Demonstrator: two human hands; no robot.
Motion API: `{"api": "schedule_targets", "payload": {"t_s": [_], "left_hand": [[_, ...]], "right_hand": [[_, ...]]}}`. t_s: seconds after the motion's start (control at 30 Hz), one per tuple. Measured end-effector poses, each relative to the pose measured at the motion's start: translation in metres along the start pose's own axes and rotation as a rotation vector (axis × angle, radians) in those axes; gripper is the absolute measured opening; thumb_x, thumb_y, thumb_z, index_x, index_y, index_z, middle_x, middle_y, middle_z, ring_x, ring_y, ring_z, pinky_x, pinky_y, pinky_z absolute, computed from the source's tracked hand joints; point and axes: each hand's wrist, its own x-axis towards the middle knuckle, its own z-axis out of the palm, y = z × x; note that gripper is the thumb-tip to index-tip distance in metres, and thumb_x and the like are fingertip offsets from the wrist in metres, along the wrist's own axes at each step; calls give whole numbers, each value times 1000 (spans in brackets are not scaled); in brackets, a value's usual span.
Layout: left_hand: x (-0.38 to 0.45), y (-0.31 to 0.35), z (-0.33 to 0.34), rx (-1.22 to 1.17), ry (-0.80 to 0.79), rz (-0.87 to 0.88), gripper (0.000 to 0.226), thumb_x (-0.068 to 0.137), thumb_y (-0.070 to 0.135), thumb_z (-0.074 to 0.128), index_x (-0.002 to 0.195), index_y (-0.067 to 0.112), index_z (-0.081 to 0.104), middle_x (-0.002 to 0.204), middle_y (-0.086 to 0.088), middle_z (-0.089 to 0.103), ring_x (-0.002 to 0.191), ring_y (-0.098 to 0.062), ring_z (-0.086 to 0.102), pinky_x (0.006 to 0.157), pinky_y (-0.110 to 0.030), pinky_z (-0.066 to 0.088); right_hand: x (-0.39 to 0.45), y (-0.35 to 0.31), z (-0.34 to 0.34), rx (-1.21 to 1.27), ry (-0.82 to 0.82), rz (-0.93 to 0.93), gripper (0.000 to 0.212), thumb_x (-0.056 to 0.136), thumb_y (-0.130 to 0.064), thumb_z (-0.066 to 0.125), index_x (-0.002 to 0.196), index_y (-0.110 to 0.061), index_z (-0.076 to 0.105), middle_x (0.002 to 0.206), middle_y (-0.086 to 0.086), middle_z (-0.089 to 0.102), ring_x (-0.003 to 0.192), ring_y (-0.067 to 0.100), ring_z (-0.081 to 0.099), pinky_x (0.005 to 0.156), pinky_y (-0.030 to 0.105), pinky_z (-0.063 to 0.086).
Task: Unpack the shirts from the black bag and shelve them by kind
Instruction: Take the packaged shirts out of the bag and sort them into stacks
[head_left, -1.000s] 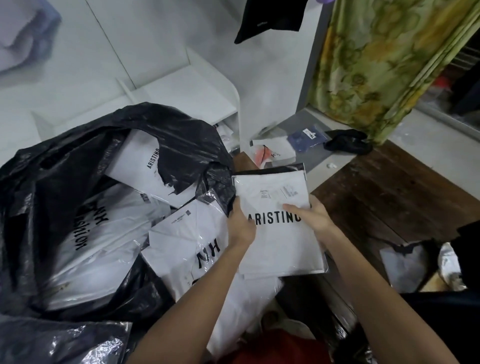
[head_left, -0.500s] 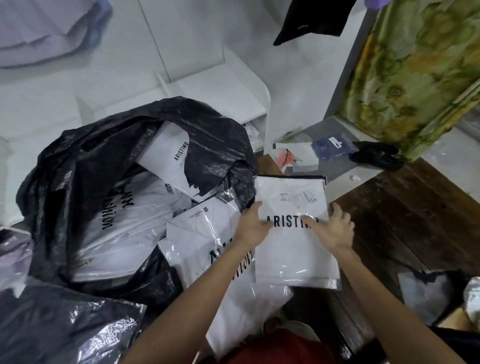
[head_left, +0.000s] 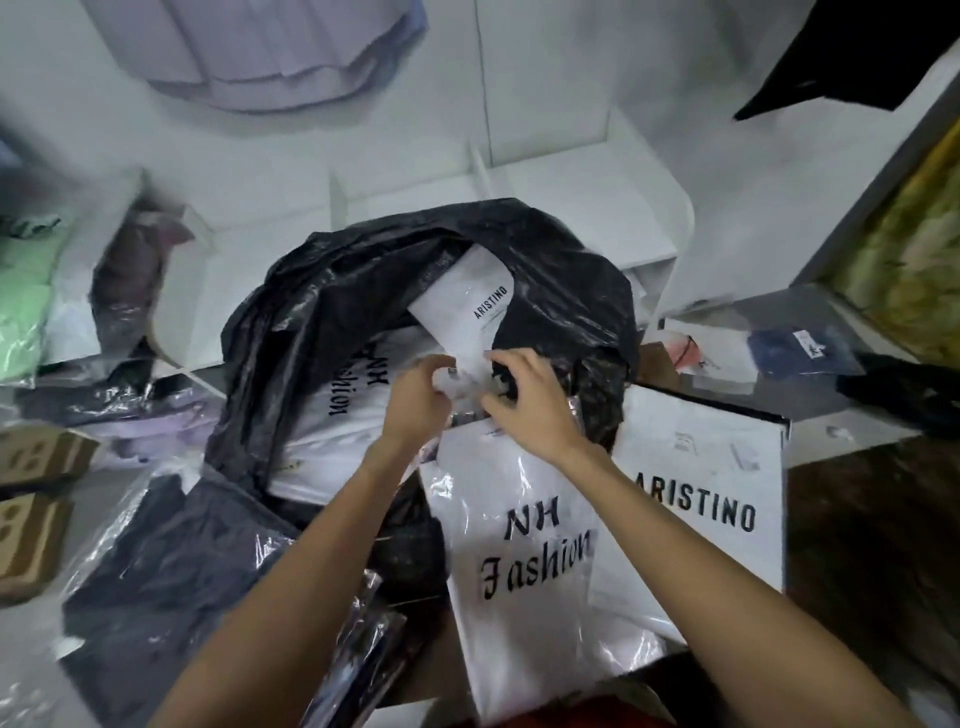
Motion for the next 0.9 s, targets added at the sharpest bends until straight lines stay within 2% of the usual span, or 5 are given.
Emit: {"api": "schedule_targets", "payload": {"t_s": [0.17,0.27,0.5,0.63,0.9], "left_hand": [[5,-76,-22,488,-274,-22,61,98,42,60,155,31,40,167,-6,26,154,-32,24,122,-50,23],[-3,-84,-30,512,-202,39,63,92,65,58,149,42,46,164,3,35,148,-25,38,116,-45,37],[-19,-59,-20,763,51,164,29,109,43,40,121,23,57,113,2,70,97,-27,71,62,-35,44],[-12,-49,-30,654,110,40,13,109,31,42,113,21,50,103,0,73,87,-32,71,60,-34,38],[-50,-34,-37,517,140,106,13,107,31,46,106,18,49,109,2,67,90,-33,68,61,-38,40]], "right_hand": [[34,-29,50,58,-329,149,54,93,-47,67,142,-27,54,141,6,52,132,28,51,112,43,42],[37,-30,62,85,-339,234,56,94,-50,66,143,-28,51,143,8,47,131,28,52,112,40,42],[38,-25,56,216,-266,331,51,95,-41,68,140,-20,56,144,7,50,118,16,58,98,30,48],[39,-22,47,260,-154,421,47,95,-45,66,132,-16,60,129,7,61,111,21,62,92,34,51],[45,-39,45,1067,-242,788,47,96,-35,71,127,-1,58,120,24,70,110,35,72,97,41,58]]}}
